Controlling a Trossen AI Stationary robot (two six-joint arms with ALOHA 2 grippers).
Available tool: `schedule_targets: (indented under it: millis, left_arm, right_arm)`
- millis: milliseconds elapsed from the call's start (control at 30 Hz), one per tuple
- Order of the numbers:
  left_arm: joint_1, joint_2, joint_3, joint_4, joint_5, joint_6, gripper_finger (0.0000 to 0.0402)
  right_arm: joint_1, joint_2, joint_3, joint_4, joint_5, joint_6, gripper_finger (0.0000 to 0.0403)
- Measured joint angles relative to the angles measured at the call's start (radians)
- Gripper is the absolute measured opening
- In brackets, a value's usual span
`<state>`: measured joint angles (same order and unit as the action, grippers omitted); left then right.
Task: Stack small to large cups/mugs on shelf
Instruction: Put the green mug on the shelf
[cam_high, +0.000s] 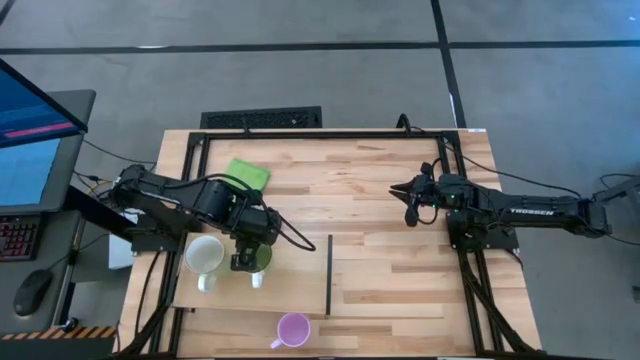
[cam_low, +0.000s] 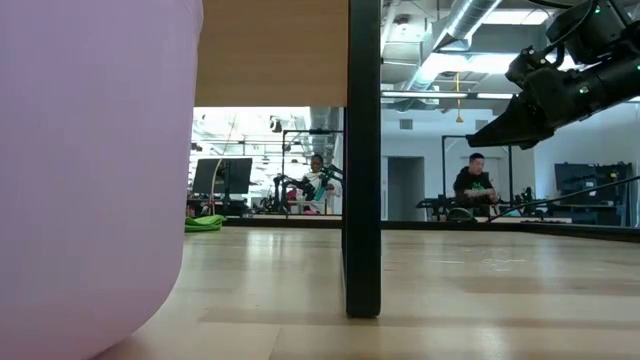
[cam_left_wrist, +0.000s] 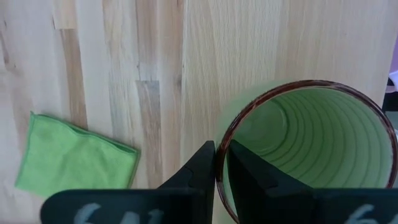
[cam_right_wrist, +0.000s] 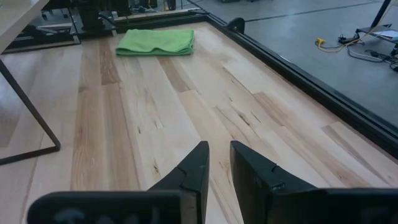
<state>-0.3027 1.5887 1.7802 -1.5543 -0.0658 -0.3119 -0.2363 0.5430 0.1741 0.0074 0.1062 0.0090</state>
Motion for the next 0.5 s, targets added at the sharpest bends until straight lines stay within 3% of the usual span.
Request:
schedule_targets:
  millis: [267, 500]
  left_arm:
    - [0.0, 0.0, 0.0, -0.002, -0.001, -0.006, 0.004]
    - [0.0, 0.0, 0.0, -0.005, -0.029, -0.008, 0.0083]
  right_arm:
    - [0.0, 0.0, 0.0, 0.0, 0.0, -0.001, 0.0087]
    - [0.0, 0.0, 0.0, 0.0, 0.0, -0.007, 0.0087]
